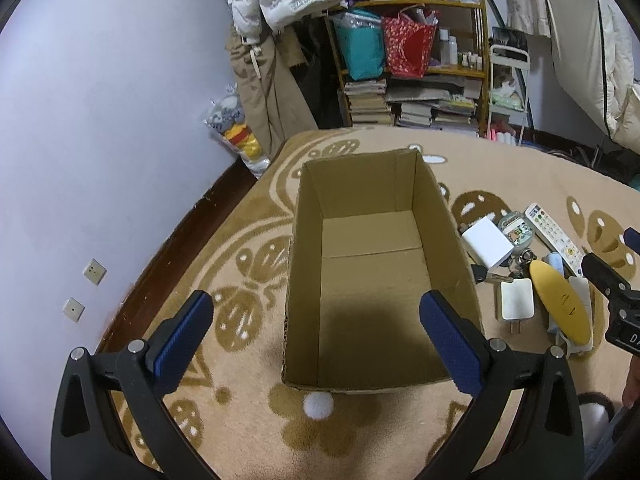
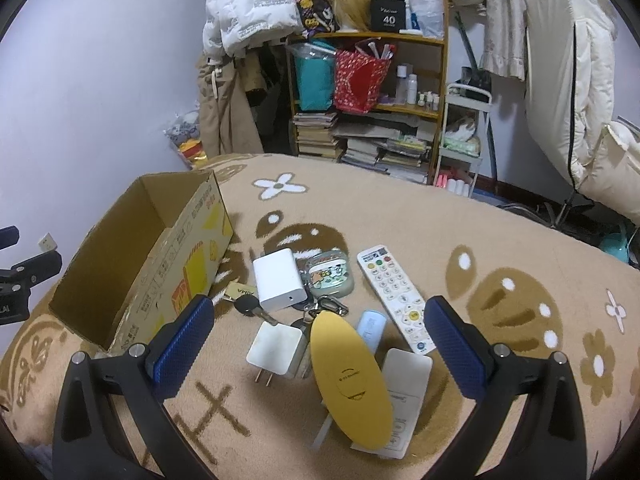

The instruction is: Organize rigid objects

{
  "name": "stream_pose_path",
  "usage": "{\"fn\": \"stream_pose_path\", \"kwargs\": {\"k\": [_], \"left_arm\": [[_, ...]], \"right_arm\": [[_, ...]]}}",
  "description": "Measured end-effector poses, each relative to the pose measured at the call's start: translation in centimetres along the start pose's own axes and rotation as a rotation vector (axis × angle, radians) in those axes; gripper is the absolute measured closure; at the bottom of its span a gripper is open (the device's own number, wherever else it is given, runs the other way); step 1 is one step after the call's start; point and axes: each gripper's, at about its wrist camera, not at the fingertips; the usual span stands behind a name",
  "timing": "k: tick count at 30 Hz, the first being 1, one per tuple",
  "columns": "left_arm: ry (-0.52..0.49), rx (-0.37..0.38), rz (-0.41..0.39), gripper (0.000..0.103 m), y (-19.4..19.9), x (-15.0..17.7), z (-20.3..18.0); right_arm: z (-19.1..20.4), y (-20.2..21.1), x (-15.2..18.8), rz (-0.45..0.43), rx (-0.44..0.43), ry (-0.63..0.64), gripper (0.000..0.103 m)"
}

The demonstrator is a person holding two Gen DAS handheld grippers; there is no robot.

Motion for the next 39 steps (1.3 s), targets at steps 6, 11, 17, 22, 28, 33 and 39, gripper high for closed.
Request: {"fn": "stream_pose_path", "kwargs": {"k": [6,11,17,22,28,33,39], "left_arm": [[-0.002,0.002,0.041,0.001,-1.7,-0.4,0.0],[-0.006,-0.017,0.074,0.001,-3.7,-0.4,-0.2],[0.031,-0.026,0.129,0.001,-5.8,-0.5,1.1],[0.038,-0.067,0.183,0.001,-7.2,-0.4,2.0],[0.09,-0.115,0.259,0.001,-9.3,0.0,3.5],[0.086,-0.15,0.285,0.001,-10.3,0.8,3.8],[0.08,-0.168,0.29,0.007,-10.7,0.9,3.7]], "right_arm": [[0.9,-1.4,-0.5,0.05,-0.009,0.033,0.0],[1.9,-3.1,-1.0,0.095,-0.021,0.066,0.0],[2.7,-4.7,-1.0,0.129,-0.038,0.091,0.0],[3.3,-6.1,-1.3,0.144,-0.056,0.092,0.0],[3.8,-7.1,-0.7,0.177,-0.063,0.101,0.0],[3.4,-7.5,-0.4,0.185,-0.063,0.083,0.0],[2.9,-7.7,-0.2,0.192,-0.081,0.075,0.0]]}}
Point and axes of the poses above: each gripper's, at about its wrist camera, not at the fingertips, and y roughly against the way its jaws point, z to its left, x to its underside, and after that the axes turned 7 degrees about x, right-handed
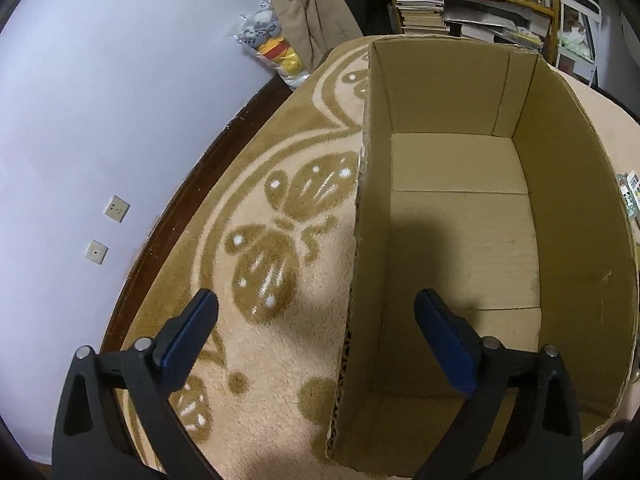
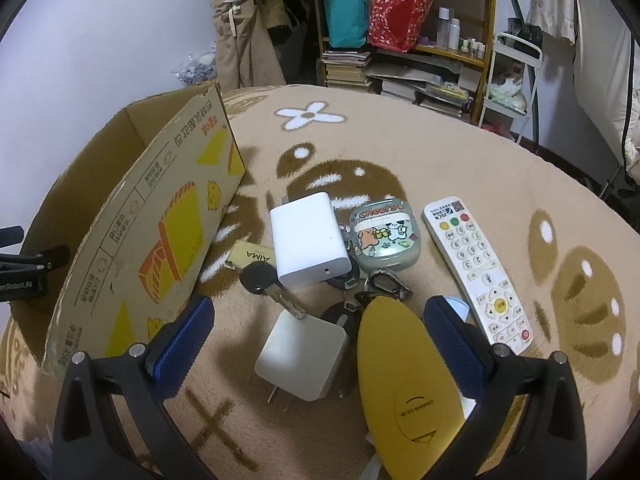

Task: Organize rigid objects
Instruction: 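Grasp the cardboard box wall with the left gripper while the right tool approaches the items, then grasp the white square charger with the right gripper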

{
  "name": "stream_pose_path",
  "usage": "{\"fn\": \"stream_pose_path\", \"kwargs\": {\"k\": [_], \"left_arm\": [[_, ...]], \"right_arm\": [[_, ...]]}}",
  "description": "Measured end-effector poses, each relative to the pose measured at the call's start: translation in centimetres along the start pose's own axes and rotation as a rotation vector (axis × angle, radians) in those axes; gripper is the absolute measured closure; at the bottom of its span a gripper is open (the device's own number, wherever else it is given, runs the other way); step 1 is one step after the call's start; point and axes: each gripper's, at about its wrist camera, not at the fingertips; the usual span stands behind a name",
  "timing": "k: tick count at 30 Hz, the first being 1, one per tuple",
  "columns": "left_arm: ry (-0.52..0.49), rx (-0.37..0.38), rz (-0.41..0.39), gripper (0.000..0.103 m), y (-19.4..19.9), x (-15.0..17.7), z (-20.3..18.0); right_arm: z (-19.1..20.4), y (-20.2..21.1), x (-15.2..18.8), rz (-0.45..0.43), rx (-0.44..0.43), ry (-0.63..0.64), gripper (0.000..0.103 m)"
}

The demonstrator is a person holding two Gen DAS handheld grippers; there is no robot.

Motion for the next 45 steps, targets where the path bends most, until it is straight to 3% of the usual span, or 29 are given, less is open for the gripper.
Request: {"fn": "stream_pose_path", "kwargs": {"k": [4,7,10,12,19,22,24,45], "left_arm": [[0.01,-0.002,0.017,0.018,-0.4,-0.1,0.2],[0.031,0.039,0.045,0.034,-0.8,-0.1,0.7],[0.056,0.069,0.057,0.04,-1.2,-0.1,1.0],[0.066,0.09,0.06,0.049,-1.3,-0.1,0.9],[0.053,0.138,0.069,0.075,-1.4,0.0,-0.1],[0.057,0.171,0.068,0.087,-1.3,0.0,-0.4],[0.06,0.175,0.066,0.089,-1.2,0.1,-0.5],[0.052,0.171,0.066,0.09,-0.5,0.5,-0.8]], "right_arm": [[-0.2,-0.5,0.1,0.012,-0.033,-0.01,0.005],[0.0,-0.8,0.2,0.018,-0.061,-0.009,0.009],[0.3,-1.3,0.3,0.032,-0.095,0.001,0.021],[0.6,-1.9,0.5,0.051,-0.116,-0.001,0.028],[0.8,-3.7,1.3,0.138,-0.086,0.002,0.031],[0.7,-4.1,1.5,0.142,-0.068,0.0,0.039],[0.8,-4.3,1.6,0.144,-0.055,0.006,0.043],[1.4,-3.9,2.4,0.202,-0.066,0.004,0.042]]}}
Point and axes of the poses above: each gripper's, at about its wrist camera, not at the fingertips, and y roughly against the way its jaws point, z to its left, x to its underside, and after that the axes turned 7 degrees about x, right-handed
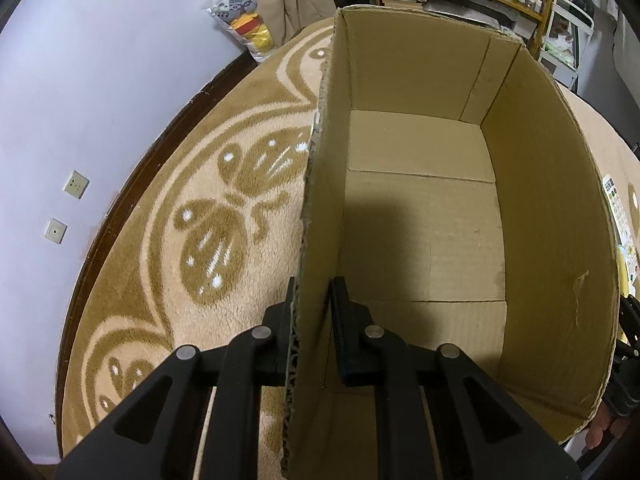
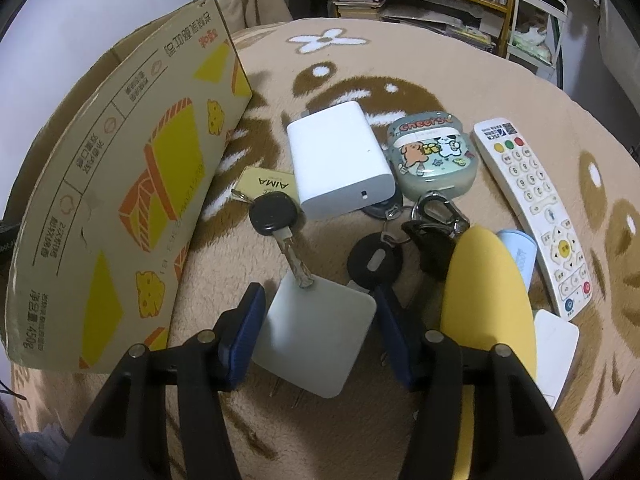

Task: Organize rigid objects
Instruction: 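Grasp the white square charger with the right gripper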

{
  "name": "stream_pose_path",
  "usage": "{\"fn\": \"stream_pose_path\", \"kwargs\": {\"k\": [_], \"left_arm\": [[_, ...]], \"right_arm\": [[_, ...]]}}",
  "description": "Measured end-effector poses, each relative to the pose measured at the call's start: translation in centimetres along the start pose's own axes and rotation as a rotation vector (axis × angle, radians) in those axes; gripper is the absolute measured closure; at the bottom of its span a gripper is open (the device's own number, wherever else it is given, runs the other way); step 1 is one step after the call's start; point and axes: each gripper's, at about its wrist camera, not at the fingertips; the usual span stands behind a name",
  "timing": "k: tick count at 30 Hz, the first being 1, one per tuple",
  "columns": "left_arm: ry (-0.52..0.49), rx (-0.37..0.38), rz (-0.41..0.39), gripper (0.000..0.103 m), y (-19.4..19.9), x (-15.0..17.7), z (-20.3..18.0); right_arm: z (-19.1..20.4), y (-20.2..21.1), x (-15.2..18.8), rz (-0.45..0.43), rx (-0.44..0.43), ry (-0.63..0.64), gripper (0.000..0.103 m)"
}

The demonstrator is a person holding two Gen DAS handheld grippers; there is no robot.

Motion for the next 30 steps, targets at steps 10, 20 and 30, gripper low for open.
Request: {"fn": "stream_pose_path", "kwargs": {"k": [10,20,30], "left_arm": [[-0.014,-0.02,0.0,0.089,-0.2,0.1,-0.1],[-0.036,-0.043,-0.003,0.088,-0.3,0.2,-0.2],[-0.032,-0.049,0.0,0.087,-0.4,0.1,-0.3]], "right_arm": [[-0.3,0.0,-0.1,0.006,-0.038,-0.043,0.04],[1.1,-0.6,0.0,0.024,0.019,0.025,0.04],[1.1,0.1,0.3,-0.004,0.053,0.022,0.054]]}}
Point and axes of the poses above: each gripper's, at about its wrist camera, not at the fingertips, and y roughly against the way its jaws point, z to its left, x to its underside, and after that the axes turned 7 degrees about x, right-handed
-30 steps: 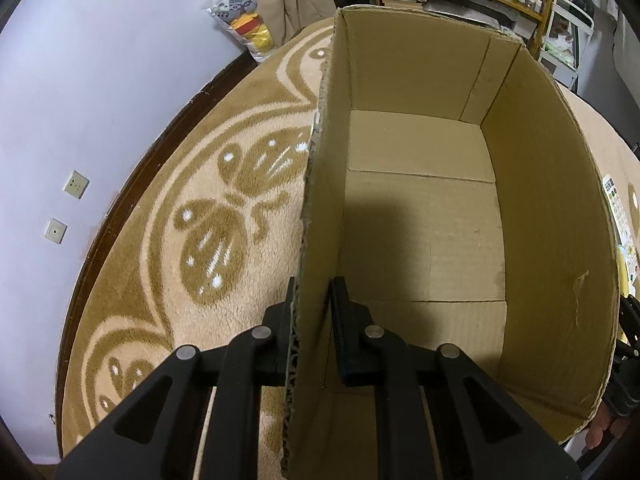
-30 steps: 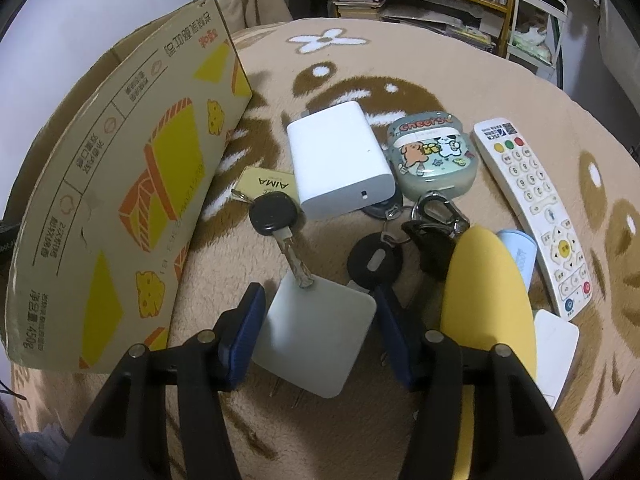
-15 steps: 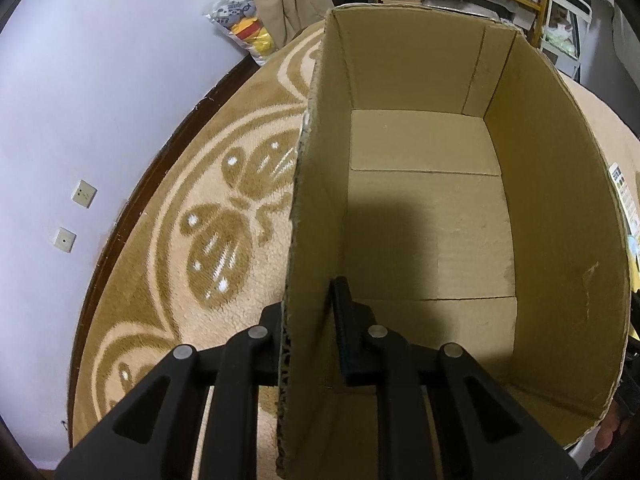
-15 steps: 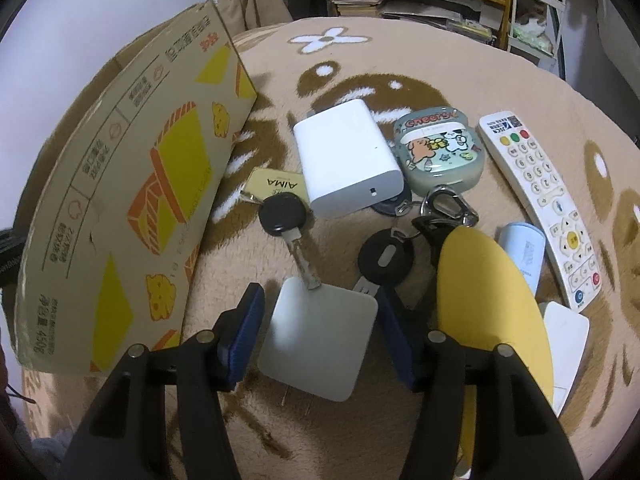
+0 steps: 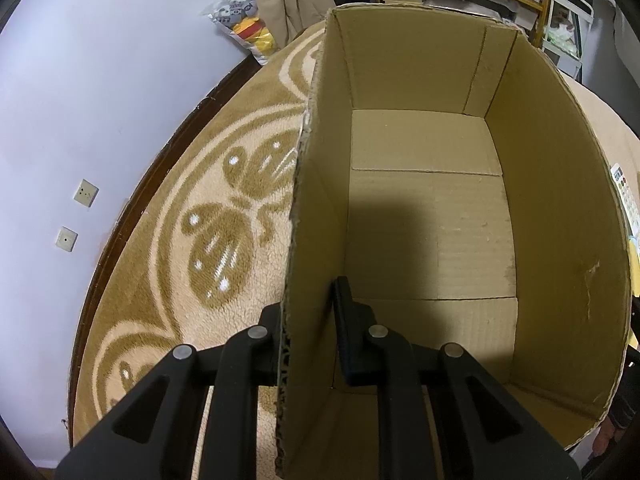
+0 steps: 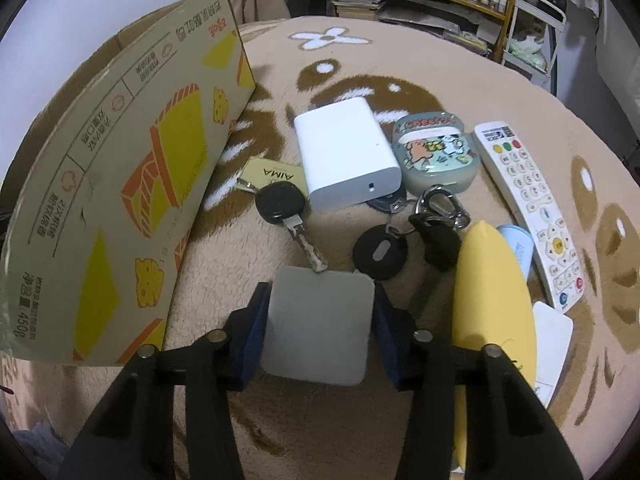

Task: Organize rigid objects
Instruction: 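Grasp the white square charger with the right gripper, then carry the white charger into the box and open the right gripper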

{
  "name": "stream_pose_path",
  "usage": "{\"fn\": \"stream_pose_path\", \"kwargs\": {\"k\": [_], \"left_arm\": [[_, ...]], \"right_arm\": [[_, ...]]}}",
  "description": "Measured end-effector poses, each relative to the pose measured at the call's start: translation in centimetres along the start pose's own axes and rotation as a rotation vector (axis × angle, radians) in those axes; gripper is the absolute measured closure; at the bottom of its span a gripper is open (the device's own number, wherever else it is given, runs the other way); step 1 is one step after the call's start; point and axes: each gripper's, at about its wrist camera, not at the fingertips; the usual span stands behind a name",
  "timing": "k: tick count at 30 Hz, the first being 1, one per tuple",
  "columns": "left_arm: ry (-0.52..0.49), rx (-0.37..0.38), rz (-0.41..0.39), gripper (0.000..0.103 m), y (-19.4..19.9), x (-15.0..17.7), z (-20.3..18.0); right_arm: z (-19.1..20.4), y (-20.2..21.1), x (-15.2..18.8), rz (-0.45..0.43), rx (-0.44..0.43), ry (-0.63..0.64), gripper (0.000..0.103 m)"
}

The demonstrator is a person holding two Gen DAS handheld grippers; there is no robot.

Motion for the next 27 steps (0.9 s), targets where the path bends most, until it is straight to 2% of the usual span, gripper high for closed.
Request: {"fn": "stream_pose_path", "kwargs": {"k": [8,27], "left_arm": [[0.001,0.005,0.006,0.087,-0.1,-0.1,0.3],[-0.013,-0.014,0.013,0.087,-0.3,-0.1,-0.2]], "right_arm": [[-0.2,0.6,0.0,-0.032,0.025,0.012,0.055],[-1.2,4.7,-2.2,-0.21,-0.057,-0.052,0.055]]}}
Point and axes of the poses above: each gripper's, at about its wrist camera, not at the fingertips, and y roughly against the way its jaws point, z to its left, x to its underside, and after that the axes turned 7 degrees about x, right-handed
